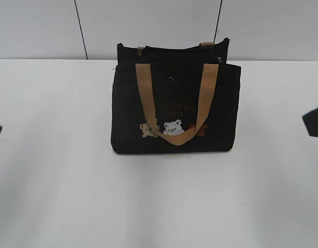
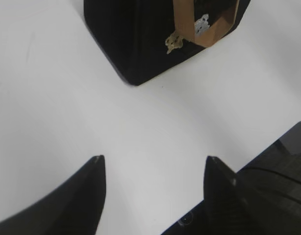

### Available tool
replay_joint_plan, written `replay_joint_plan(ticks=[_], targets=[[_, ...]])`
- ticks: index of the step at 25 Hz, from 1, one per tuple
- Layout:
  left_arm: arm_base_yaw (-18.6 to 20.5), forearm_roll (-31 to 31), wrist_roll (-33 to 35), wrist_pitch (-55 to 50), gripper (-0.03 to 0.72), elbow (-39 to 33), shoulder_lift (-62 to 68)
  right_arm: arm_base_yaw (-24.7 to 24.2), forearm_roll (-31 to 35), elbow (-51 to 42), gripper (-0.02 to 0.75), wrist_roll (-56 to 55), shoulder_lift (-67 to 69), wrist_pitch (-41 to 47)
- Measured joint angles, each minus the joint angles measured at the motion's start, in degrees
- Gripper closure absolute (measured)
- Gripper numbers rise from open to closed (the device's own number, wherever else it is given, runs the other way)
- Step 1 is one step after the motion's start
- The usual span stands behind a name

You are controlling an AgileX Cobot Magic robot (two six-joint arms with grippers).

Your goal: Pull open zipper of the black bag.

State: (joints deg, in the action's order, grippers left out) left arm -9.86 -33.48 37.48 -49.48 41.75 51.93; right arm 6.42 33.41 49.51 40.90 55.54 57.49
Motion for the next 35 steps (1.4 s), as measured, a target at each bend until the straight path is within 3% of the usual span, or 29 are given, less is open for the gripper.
replay_joint_plan(ticks=[6, 12, 25, 35], targets=[[0.0, 12.8, -13.5, -5.6, 0.216, -3.9, -16.3, 0.0, -3.9, -6.8, 0.175, -9.3, -17.3, 0.6], [0.0, 16.4, -19.7, -10.4, 0.216, -5.6, -28.7, 0.0, -8.0, -11.0, 0.174, -18.4, -29.8, 4.2], [0.0, 20.7, -23.4, -12.8, 0.216, -10.2, -44.0, 0.0, -25.6, -16.8, 0.174, -27.3, -50.4, 9.1], [0.0, 24.3, -28.0, -12.2, 0.216, -10.2, -44.5, 0.0, -27.5, -22.6, 0.175, -29.2, -52.6, 6.2]])
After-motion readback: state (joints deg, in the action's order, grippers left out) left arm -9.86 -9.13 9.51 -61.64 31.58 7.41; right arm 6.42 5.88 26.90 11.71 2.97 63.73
